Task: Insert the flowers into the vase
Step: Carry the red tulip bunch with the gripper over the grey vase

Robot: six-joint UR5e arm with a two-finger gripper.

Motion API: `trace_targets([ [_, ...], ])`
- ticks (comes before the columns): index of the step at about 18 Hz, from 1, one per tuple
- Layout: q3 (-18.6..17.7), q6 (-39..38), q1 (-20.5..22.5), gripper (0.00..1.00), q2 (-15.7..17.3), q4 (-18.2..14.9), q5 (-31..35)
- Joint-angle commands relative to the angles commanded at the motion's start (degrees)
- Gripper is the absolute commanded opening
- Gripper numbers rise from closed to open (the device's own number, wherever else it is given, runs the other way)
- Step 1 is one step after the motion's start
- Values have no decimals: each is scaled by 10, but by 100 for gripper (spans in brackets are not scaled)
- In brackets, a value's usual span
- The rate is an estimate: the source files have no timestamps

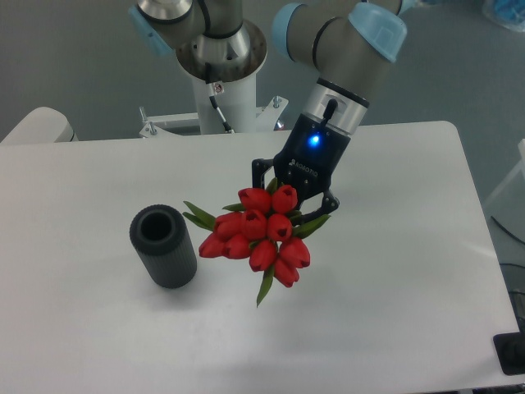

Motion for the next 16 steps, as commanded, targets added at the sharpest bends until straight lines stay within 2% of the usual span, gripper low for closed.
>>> trace_targets([
  [10, -12, -8, -11, 22, 20, 0, -2],
  [16, -12, -16, -54, 22, 18, 3, -4],
])
